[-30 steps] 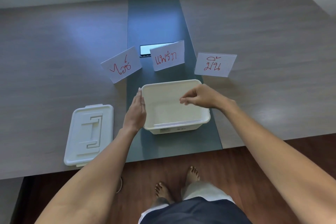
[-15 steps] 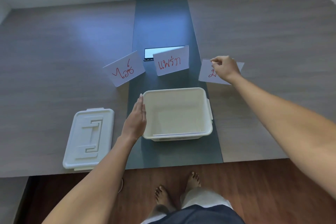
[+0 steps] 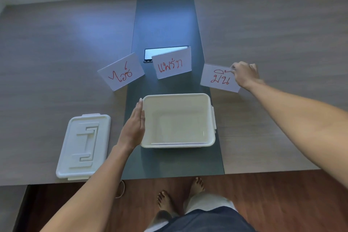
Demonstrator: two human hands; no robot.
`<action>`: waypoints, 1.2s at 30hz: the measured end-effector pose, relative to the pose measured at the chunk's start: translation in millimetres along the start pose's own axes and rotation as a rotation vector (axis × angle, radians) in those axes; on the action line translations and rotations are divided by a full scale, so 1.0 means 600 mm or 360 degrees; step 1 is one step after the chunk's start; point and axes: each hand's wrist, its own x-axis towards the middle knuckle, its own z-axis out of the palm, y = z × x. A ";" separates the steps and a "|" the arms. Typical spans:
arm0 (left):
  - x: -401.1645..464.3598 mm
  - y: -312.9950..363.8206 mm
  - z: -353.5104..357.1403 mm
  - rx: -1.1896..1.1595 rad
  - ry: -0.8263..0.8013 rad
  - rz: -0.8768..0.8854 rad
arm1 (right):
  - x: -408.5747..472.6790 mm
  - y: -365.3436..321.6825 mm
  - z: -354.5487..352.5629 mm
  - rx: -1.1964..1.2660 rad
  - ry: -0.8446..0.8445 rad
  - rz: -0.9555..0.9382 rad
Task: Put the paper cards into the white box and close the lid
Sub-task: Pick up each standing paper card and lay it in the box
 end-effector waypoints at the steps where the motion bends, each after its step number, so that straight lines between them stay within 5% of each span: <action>1: 0.000 0.001 0.001 0.0005 0.0001 0.0001 | -0.002 -0.001 -0.001 0.0012 -0.0014 -0.0018; 7: 0.000 0.008 0.003 0.0029 0.0004 -0.0015 | -0.024 -0.026 -0.028 0.0195 0.0022 -0.0056; 23: -0.004 0.017 0.009 0.0012 0.0028 0.0013 | -0.190 -0.188 -0.109 0.0786 0.0628 -0.0439; 36: 0.000 0.010 0.012 0.0044 0.0017 0.0026 | -0.321 -0.206 -0.043 0.0959 0.0195 -0.0643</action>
